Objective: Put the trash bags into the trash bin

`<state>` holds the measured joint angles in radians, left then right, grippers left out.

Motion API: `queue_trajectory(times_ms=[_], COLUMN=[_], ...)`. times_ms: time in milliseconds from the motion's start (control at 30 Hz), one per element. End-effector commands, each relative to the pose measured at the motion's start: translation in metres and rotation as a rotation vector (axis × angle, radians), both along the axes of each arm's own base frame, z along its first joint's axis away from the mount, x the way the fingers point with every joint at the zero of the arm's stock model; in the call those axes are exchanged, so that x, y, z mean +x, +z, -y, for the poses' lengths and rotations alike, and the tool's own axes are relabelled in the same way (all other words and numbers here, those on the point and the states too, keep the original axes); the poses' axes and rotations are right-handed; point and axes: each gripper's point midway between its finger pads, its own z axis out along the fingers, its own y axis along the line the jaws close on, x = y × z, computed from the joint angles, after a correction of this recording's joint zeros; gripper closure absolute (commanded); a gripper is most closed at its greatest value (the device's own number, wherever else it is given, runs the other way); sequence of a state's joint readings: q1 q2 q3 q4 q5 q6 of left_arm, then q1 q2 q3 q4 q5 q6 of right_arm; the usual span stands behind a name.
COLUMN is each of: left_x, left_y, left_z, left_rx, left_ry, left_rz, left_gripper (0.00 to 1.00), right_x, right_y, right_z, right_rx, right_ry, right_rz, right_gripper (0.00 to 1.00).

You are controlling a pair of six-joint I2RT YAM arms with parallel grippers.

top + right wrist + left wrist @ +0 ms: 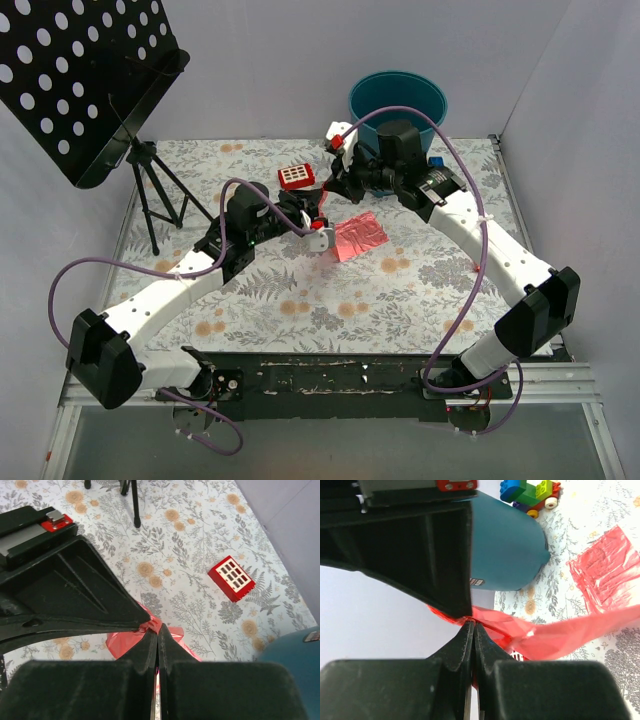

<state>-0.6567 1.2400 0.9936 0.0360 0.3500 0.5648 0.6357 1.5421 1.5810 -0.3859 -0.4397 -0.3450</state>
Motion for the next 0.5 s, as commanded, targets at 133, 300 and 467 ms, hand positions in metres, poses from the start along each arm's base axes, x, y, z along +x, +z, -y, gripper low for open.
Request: queue_trajectory(times_ms=[133, 300, 467], left_x=[0.04, 0.047, 0.025], left_y=[0.025, 0.018, 0.058], left_z=[-0.006, -0.006, -0.003], left_rx=[-0.087, -0.091, -0.18], left_ry=[0.156, 0.178, 0.098], left_rz=[0.089, 0.083, 0.12], left_gripper=[1.0, 1.0, 1.0], right_x=[-0.045, -0.045, -0.014], right_y=[0.026, 0.038, 0.005], right_z=[-0.021, -0.024, -0.016], right_rx=[0.104, 0.115, 0.021], right_ry=[0.162, 0.175, 0.052], right_rz=[-0.02, 0.008, 0.048], right_gripper=[0.99, 0.99, 0.99])
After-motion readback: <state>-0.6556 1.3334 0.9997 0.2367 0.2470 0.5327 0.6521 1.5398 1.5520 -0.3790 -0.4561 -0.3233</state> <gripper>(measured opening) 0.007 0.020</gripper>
